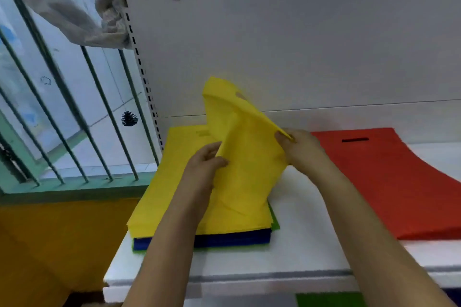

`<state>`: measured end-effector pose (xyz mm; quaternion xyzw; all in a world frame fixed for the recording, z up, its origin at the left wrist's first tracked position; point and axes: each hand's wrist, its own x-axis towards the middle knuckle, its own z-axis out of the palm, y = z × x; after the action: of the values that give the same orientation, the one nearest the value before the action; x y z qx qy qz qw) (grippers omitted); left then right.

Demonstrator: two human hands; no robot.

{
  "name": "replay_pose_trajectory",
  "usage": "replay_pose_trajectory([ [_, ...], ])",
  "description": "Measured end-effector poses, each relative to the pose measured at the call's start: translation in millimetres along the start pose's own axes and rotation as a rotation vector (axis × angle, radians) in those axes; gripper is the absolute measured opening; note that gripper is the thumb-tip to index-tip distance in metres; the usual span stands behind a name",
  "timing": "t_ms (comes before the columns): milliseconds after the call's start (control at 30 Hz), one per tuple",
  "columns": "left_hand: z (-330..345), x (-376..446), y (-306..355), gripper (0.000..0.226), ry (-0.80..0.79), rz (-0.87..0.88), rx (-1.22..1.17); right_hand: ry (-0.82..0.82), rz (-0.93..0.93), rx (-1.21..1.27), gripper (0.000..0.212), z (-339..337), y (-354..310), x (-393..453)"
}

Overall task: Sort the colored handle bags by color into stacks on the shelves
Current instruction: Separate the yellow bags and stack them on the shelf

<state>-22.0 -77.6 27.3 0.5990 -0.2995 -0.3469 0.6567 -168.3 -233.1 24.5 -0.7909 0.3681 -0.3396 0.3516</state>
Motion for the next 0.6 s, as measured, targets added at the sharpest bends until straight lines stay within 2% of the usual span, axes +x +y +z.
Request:
replay_pose_trajectory([
  [100,45,-8,1,0.040,-0.325,-0.060,-0.263,0.106,0.104,0.208,0.033,-60,11,-47],
  [200,102,-13,-5,0.044,-0.518,-0.083,-0.289,0.230,0.155,0.298,0.024,-116,18,-92],
  [333,198,-28,-17,0.063,-0.544,-0.031,-0.121,0.472,0.233,0.287,0.019,-195,57,-129],
  [500,329,-60,-37,0.048,-0.636,0.007,-0.021,0.718,0.254,0.346,0.013,-299,121,-175],
  [533,356,-68,-42,0.048,-0.662,0.032,0.016,0.753,0.263,0.342,0.018,-320,134,-184],
  [600,409,-88,-51,0.050,-0.682,0.074,0.161,0.843,0.318,0.324,0.044,-358,162,-199],
])
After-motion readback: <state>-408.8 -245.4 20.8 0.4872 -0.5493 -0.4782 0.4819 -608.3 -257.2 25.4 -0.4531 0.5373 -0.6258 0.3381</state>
